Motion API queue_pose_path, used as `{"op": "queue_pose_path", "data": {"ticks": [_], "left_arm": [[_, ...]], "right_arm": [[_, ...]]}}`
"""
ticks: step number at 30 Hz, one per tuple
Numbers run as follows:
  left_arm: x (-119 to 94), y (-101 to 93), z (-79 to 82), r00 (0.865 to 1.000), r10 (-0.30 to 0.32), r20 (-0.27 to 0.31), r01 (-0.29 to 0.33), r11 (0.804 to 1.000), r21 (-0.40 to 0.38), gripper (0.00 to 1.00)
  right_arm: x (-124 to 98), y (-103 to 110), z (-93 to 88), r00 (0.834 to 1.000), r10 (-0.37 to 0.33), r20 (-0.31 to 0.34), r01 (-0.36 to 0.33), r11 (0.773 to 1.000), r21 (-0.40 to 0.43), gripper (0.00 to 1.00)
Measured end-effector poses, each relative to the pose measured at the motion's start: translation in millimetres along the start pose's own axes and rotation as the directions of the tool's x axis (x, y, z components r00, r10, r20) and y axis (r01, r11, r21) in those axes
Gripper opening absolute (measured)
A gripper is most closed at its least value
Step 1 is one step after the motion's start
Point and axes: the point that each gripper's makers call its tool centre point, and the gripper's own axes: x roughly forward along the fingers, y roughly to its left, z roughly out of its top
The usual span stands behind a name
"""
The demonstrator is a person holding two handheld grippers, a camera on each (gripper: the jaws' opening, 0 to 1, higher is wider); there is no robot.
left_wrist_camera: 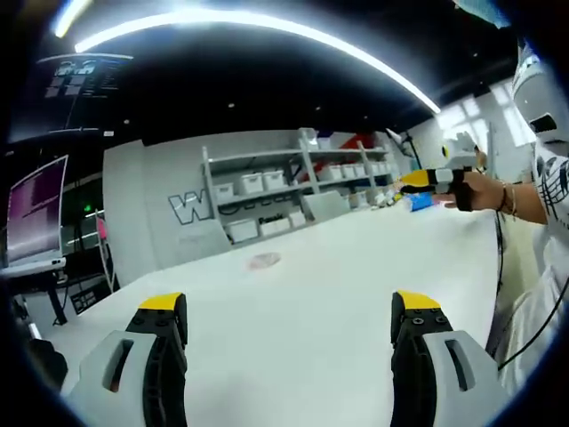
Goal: Open the resealable bag by pulling the two sides of the seal apart until the entire bag opening is separated and visibly accessible.
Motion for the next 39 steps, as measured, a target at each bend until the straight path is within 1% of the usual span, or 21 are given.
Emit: {"op": "queue_pose_path", "data": {"ticks": [4,10,13,17,21,24,32,36,39], "left_arm": [[0.1,0.2,0.7,1.000,0.006,0.005,-0.006,1.000,0.008,0.94],[0.0,-3.4,-0.9,1.000,-0.011,0.000,0.011,1.000,0.017,0.94],[-0.4,-3.7,0.3,1.000,-0.013,0.007,0.013,1.000,0.007,0.94],[-1.1,-3.0,2.3,1.000,-0.013,0.019,0.014,1.000,-0.012,0.94],[-1.3,-3.0,1.7,1.000,-0.015,0.020,0.016,1.000,-0.014,0.94],[-1.4,-3.0,0.7,1.000,-0.016,0.018,0.017,1.000,-0.012,0.94],[-1.8,-1.5,0.5,1.000,-0.012,0.020,0.012,1.000,-0.021,0.94],[-1.5,-2.0,-1.0,1.000,-0.012,0.014,0.013,1.000,-0.015,0.94],[-1.0,-1.6,-1.6,1.000,-0.010,0.012,0.010,1.000,-0.019,0.94]], "right_arm": [[-2.7,2.0,1.9,1.000,0.003,0.006,-0.003,1.000,-0.006,0.85],[-7.1,-0.6,3.8,1.000,-0.005,0.010,0.005,1.000,-0.019,0.84],[-10.7,-2.1,4.3,1.000,-0.019,0.011,0.020,0.999,-0.040,0.84],[-16.4,0.1,3.7,1.000,-0.021,0.011,0.021,0.998,-0.060,0.84],[-21.2,1.1,2.9,1.000,-0.021,0.011,0.021,0.997,-0.069,0.84],[-24.6,-2.9,1.2,1.000,-0.030,0.010,0.030,0.996,-0.081,0.84],[-30.8,-7.8,-1.2,0.999,-0.037,0.008,0.037,0.996,-0.082,0.83],[-31.6,-5.5,1.5,0.999,-0.030,0.015,0.031,0.996,-0.085,0.83],[-32.1,-4.4,0.4,1.000,-0.027,0.014,0.028,0.996,-0.083,0.83]]}}
